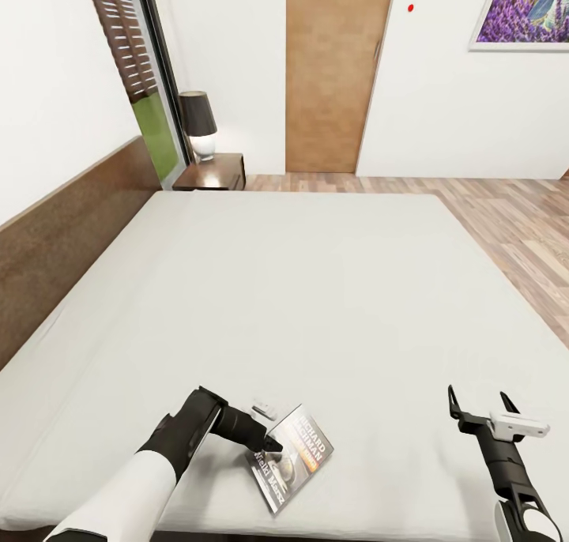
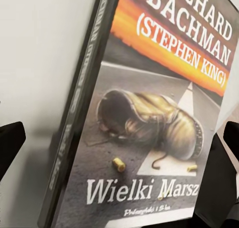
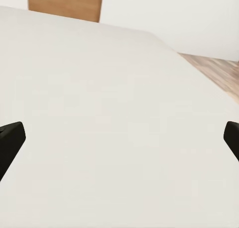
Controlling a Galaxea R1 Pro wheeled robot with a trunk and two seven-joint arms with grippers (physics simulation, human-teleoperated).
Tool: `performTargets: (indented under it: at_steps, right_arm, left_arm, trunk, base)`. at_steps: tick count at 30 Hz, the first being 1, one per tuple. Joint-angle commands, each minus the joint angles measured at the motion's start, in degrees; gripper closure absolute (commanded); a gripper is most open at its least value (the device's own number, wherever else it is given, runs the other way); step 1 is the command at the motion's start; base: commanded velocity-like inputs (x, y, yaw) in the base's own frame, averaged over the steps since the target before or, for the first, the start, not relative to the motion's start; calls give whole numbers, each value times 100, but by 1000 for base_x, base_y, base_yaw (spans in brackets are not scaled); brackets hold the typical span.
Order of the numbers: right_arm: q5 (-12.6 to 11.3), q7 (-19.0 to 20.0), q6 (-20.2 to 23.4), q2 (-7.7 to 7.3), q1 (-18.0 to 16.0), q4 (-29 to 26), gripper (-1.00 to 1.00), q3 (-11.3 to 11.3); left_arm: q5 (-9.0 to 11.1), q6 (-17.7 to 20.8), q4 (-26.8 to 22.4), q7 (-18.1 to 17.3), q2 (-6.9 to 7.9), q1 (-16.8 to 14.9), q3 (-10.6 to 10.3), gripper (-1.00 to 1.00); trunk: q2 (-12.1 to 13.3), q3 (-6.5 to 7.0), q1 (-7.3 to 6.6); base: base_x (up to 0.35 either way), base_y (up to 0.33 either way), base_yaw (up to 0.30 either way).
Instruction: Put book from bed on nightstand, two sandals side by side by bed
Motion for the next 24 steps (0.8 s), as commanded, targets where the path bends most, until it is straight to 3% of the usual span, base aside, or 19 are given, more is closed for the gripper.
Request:
performTargets:
  at_steps: [1, 24]
  right_arm:
    - [47, 19, -22, 3, -6, 1, -100, -19]
    - [47, 19, -22, 4, -6, 1, -100, 17]
  left_arm:
    - [-47, 22, -10, -38, -2, -3, 6, -100]
    - [-47, 19, -10, -38, -2, -4, -3, -100]
  trunk:
    - [-2, -4, 0]
    - [-2, -4, 0]
  base:
    - [0, 0, 0]
    - [0, -20, 0]
